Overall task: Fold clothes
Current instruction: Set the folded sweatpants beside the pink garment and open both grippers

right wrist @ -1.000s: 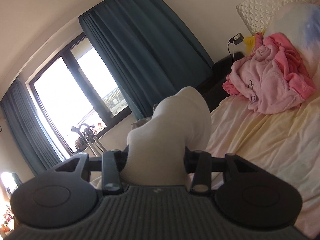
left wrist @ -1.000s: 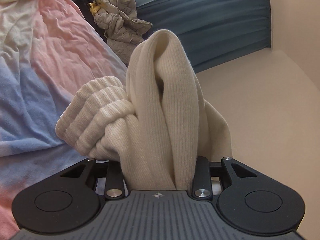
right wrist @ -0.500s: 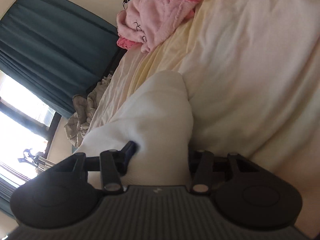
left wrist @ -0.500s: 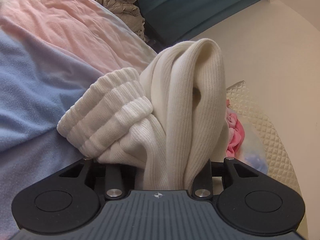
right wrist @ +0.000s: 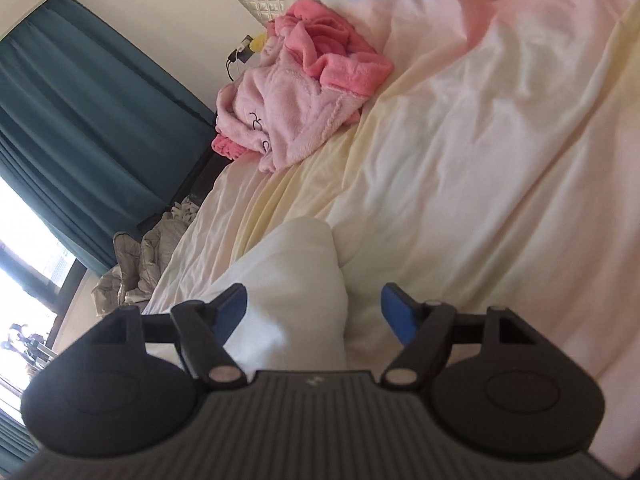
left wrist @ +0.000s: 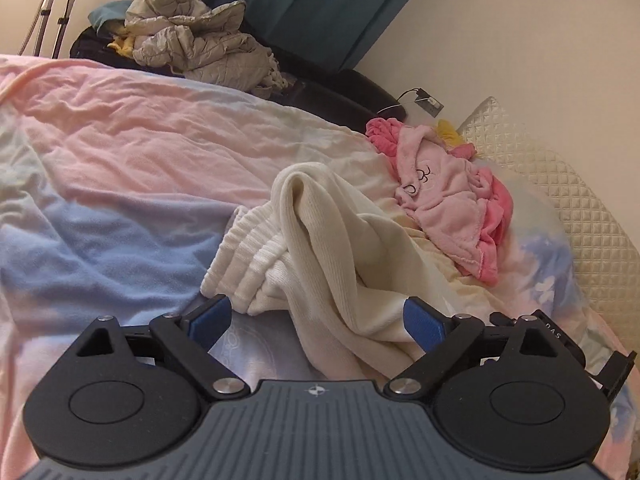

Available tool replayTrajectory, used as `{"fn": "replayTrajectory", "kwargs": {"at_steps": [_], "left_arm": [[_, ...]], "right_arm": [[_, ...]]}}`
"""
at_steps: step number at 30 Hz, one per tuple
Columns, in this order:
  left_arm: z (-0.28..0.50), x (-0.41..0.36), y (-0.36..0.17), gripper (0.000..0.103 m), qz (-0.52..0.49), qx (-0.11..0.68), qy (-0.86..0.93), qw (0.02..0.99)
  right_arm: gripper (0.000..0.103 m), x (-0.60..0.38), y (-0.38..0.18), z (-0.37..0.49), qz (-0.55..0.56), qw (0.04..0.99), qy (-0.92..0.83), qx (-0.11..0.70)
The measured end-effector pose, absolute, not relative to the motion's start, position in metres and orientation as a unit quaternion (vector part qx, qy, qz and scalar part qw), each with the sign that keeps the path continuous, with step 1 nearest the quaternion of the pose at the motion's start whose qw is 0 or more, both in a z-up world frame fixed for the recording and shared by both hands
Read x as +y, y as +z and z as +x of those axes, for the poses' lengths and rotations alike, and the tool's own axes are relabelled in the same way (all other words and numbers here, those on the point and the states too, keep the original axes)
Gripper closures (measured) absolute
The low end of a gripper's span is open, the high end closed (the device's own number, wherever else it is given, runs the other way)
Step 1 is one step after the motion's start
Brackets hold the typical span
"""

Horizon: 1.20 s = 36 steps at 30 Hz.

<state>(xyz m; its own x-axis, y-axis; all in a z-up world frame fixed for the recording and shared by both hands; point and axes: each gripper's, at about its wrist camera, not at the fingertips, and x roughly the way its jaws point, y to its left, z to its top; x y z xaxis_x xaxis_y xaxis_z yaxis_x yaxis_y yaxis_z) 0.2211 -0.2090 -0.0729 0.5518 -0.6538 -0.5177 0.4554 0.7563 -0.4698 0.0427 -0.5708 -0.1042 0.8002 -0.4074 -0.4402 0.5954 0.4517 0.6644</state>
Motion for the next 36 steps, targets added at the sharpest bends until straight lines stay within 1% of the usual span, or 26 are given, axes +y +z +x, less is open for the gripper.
{"fn": "replayTrajectory", "kwargs": {"at_steps": [2,4,6,11,14,18,23,26,28,32,36], "left_arm": [[0.198,-0.193,-0.050,0.004,-0.105,0.330,-0.310,0.885],[0.179,-0.173,-0.030,0.000,-0.071,0.300,-0.298,0.903],[0.163,-0.153,-0.016,0.000,-0.051,0.285,-0.277,0.916],[0.131,-0.100,0.014,0.000,-0.013,0.253,-0.218,0.942],[0.111,-0.071,0.026,0.000,0.016,0.230,-0.182,0.956],[0.083,-0.029,0.038,0.000,0.054,0.201,-0.130,0.969],[0.051,0.017,0.043,0.000,0.035,0.181,-0.088,0.979],[0.034,0.037,0.043,0.000,0.014,0.174,-0.052,0.983],[0.023,0.048,0.043,0.000,-0.021,0.169,-0.037,0.985],[0.009,0.054,0.044,0.000,-0.038,0.162,-0.022,0.986],[0.004,0.053,0.041,0.000,-0.030,0.157,-0.023,0.987]], "right_arm": [[0.028,-0.555,-0.087,0.036,0.382,0.868,-0.305,0.085],[0.026,-0.537,-0.070,0.030,0.334,0.894,-0.294,0.058],[0.025,-0.517,-0.053,0.026,0.305,0.916,-0.256,0.046],[0.026,-0.466,-0.015,0.027,0.263,0.952,-0.152,0.044],[0.025,-0.427,0.002,0.027,0.236,0.966,-0.087,0.061],[0.025,-0.369,0.011,0.024,0.203,0.976,-0.015,0.077],[0.025,-0.305,0.021,0.017,0.132,0.985,0.051,0.100],[0.025,-0.280,0.026,0.011,0.122,0.984,0.075,0.108],[0.025,-0.266,0.027,0.007,0.114,0.984,0.081,0.112],[0.025,-0.241,0.025,0.000,0.092,0.985,0.089,0.114],[0.025,-0.229,0.020,-0.002,0.062,0.988,0.089,0.109]]}}
